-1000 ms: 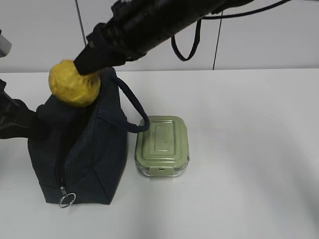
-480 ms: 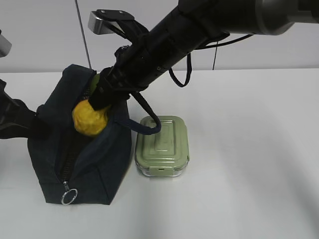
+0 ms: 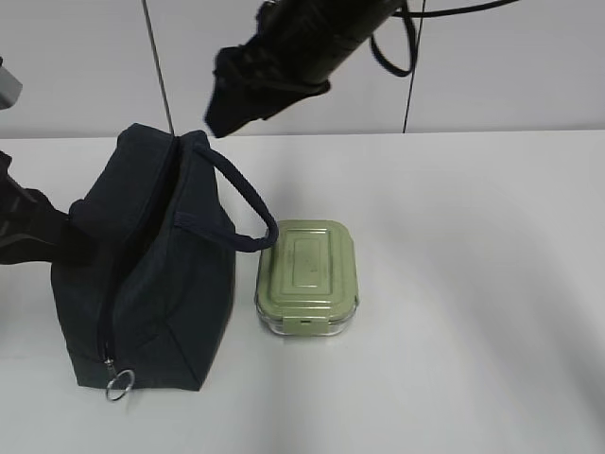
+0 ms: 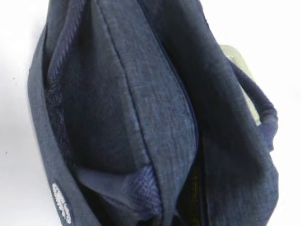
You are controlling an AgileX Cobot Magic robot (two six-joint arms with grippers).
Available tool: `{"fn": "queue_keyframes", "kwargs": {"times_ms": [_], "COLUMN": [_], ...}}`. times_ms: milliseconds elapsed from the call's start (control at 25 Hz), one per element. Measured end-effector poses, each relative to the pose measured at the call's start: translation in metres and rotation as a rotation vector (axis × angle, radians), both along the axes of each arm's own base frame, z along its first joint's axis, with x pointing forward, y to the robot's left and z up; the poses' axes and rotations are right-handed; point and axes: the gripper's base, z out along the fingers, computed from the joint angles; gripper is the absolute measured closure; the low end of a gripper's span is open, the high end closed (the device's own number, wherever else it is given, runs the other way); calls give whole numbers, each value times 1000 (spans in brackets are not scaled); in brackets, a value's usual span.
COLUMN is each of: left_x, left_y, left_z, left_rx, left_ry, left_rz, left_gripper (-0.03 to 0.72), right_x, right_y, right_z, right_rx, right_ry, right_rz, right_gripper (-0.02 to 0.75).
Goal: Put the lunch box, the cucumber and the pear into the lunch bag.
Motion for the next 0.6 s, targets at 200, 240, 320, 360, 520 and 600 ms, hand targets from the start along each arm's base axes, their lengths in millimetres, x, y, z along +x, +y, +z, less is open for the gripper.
{"fn": "queue_keyframes", "kwargs": {"times_ms": [200, 240, 320, 360, 520, 600], "left_x": [0, 0, 0, 0, 0, 0], "left_y": [0, 0, 0, 0, 0, 0], "left_z": [0, 0, 0, 0, 0, 0], "left_rx": [0, 0, 0, 0, 0, 0], "left_ry": [0, 0, 0, 0, 0, 1], "left_rz": [0, 0, 0, 0, 0, 0], "left_gripper": [686, 686, 686, 686, 686, 686], "right_x": [15, 16, 14, 12, 2, -3], "right_y": [-55, -66, -82, -90, -112, -123], "right_z": [-38, -49, -68, -78, -111, -124], "right_rx": [-39, -30, 7, 45, 260, 324], "right_ry": [199, 246, 330, 377, 507, 519], "right_rz": [-211, -244, -282, -296, -325, -337], "right_gripper": [219, 220, 220, 220, 220, 220]}}
